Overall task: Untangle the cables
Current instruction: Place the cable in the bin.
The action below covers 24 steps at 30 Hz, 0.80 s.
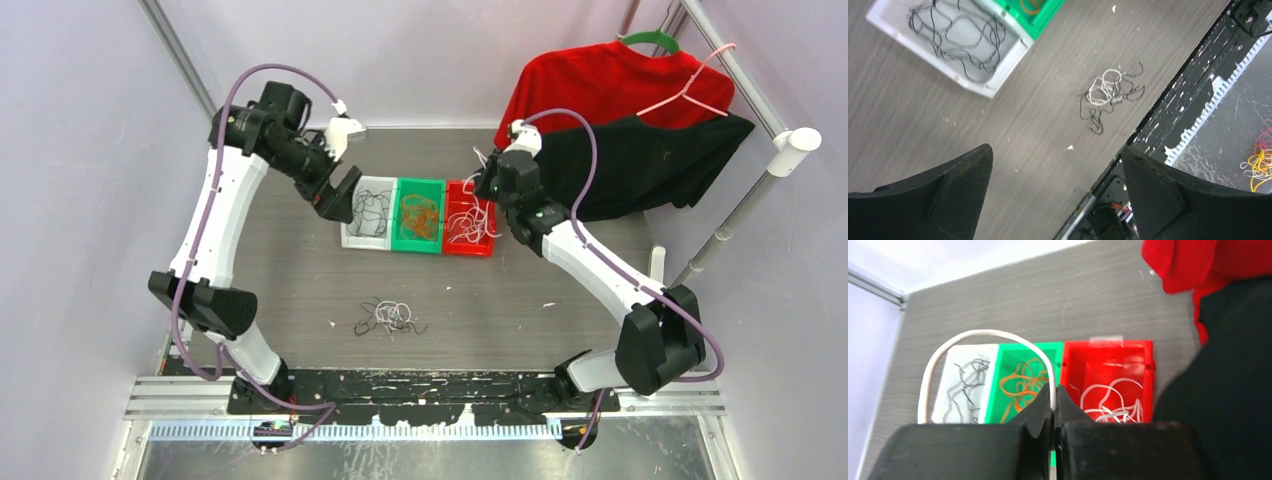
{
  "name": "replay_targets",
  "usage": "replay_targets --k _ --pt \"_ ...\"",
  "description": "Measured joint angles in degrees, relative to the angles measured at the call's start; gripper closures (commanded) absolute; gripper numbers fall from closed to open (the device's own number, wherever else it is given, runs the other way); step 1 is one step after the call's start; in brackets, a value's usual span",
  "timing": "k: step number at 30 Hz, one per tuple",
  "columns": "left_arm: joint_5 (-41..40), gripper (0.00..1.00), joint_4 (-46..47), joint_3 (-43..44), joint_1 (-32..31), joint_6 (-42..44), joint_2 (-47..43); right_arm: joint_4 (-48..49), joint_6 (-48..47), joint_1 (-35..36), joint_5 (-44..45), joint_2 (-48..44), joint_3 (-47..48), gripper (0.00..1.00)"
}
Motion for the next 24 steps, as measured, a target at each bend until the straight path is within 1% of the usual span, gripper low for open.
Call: replay_targets --k 3,7,11,16,19,24 --pt "-1.53 0.0 -1.11 -3.19 1.81 -0.02 -2.99 -1.03 0.09 0.0 -0.61 0.46 4.31 0.99" --pt "-5.11 0.01 -1.03 -9.9 2.6 -0.07 -7.23 -1.4 0.07 0.0 -1.05 1.44 9.88 0.99" --pt "-8.46 0.0 -0.46 -16.5 3.04 -0.02 -11.63 -1.51 0.07 0.0 -1.29 2.54 11.98 0.99" --pt "-10.93 0.01 0.57 -19.39 3.52 -0.02 -14.71 -2.82 0.02 0.0 -1.86 5.66 13.0 0.99" --pt "-12.26 0.01 1.57 -21.27 3.96 -0.04 -16.28 -5.14 -0.15 0.0 -2.6 7.96 15.74 0.99" --pt "-14.64 0.01 4.26 -25.14 4.63 -0.44 -18.45 -6.86 -0.22 0.0 -3.41 8.55 21.53 0.99"
